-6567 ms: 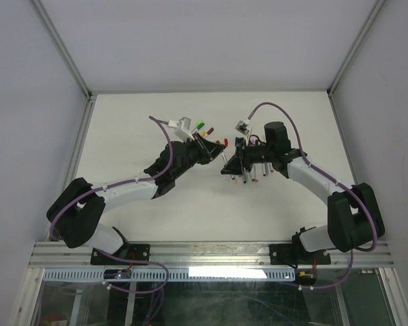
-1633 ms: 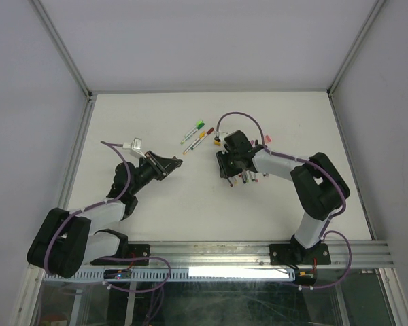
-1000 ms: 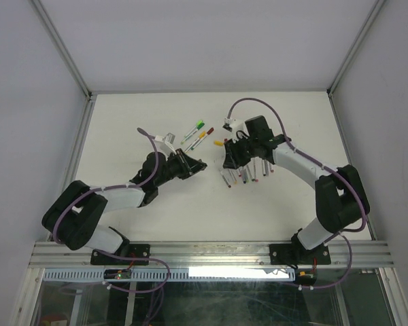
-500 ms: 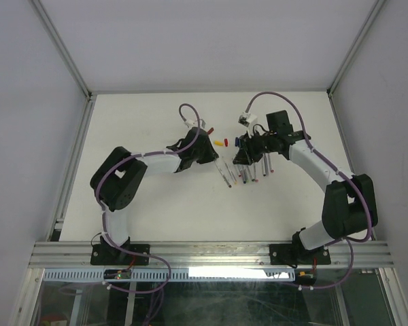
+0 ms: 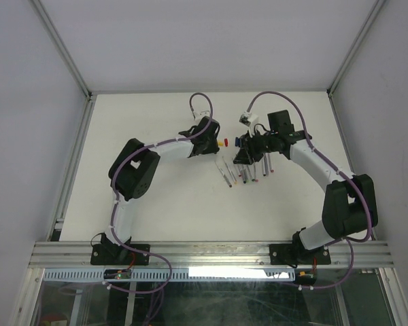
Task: Open the pen caps
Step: Place the pen cap at the center of the board.
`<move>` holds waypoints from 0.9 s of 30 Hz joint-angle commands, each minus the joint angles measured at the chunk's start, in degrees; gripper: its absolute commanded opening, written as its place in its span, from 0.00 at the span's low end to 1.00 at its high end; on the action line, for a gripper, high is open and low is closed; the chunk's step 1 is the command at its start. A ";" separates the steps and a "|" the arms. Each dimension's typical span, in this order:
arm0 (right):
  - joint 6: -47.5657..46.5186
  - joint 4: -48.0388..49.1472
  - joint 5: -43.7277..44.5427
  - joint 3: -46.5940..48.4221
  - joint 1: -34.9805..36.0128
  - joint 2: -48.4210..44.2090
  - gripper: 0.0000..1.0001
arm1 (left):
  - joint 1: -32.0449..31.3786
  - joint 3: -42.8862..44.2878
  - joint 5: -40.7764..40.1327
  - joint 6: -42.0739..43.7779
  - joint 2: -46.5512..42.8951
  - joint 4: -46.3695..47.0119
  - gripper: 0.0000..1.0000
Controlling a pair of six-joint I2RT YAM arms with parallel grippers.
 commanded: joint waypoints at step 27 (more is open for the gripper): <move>-0.34 0.53 -4.05 1.49 -1.59 -1.83 0.39 | 4.45 -9.69 7.86 24.32 -18.00 3.60 0.49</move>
